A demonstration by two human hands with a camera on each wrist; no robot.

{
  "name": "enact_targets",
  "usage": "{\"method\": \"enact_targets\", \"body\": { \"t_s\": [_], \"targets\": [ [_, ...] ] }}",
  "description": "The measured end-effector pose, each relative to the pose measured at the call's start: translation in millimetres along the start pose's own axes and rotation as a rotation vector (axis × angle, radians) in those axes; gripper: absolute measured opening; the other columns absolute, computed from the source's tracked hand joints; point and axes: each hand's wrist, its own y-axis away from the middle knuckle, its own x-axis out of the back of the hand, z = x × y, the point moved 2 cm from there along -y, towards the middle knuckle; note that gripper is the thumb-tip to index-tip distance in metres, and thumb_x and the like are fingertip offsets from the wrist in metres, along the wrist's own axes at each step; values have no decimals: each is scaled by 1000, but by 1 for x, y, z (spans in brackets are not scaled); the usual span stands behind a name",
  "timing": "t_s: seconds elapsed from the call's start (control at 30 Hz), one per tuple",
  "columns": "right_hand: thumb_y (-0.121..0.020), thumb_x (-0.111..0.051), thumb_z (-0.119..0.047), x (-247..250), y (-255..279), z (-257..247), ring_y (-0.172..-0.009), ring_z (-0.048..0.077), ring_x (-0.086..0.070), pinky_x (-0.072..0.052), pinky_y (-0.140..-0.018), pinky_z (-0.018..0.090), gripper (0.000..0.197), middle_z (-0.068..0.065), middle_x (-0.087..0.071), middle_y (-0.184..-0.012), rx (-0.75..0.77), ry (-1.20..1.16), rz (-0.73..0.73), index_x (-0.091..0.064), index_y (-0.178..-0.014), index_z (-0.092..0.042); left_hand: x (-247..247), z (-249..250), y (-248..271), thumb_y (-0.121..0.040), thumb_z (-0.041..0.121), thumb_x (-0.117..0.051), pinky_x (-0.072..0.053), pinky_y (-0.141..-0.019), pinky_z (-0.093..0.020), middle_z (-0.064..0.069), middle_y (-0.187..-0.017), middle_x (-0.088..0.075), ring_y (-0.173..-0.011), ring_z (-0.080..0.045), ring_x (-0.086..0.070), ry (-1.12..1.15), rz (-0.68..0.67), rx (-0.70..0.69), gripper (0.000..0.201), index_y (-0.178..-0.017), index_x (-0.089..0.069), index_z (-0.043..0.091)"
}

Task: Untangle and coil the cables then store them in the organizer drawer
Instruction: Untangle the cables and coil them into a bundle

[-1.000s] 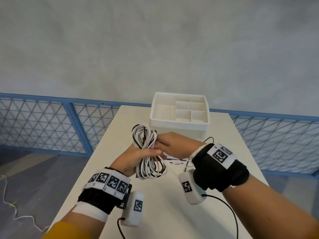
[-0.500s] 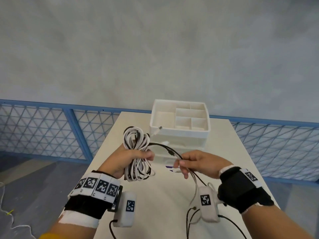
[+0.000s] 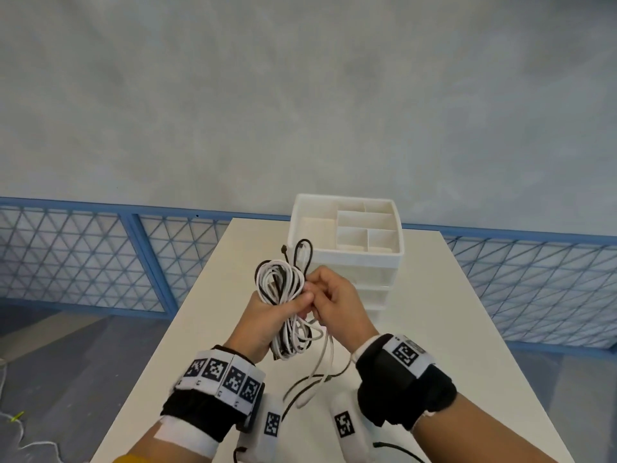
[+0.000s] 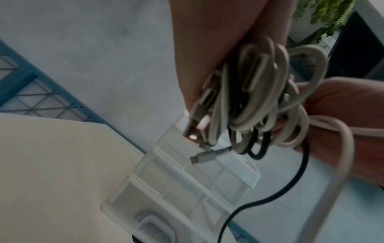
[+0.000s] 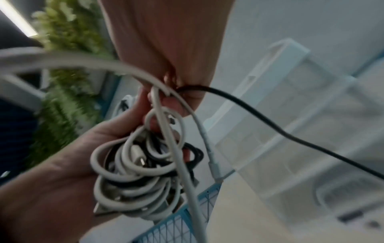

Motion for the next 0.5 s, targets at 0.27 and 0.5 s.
{"method": "enact_targets", "body": {
  "t_s": [0.27, 0.5],
  "targets": [
    [-88, -51, -1, -1, 2, -9, -76, -5, -42, -34, -74, 3, 31, 2, -40, -93, 264, 398, -192, -56, -119, -4, 3, 2, 5, -63, 13, -72, -57, -63, -28, -20, -96, -68, -79, -21, -70, 237, 58, 119, 53, -111, -60, -6],
    [-85, -50, 1, 8, 6, -13, -64, 3, -52, -42, -63, 11, 52, -9, -49, -77, 212, 387, -280, -30, -131, -13, -11, 11, 3, -77, -10, -60, -53, -53, -28, -13, -75, -69, -64, -19, -69, 147, 52, 54, 21, -97, -62, -3]
  ]
}}
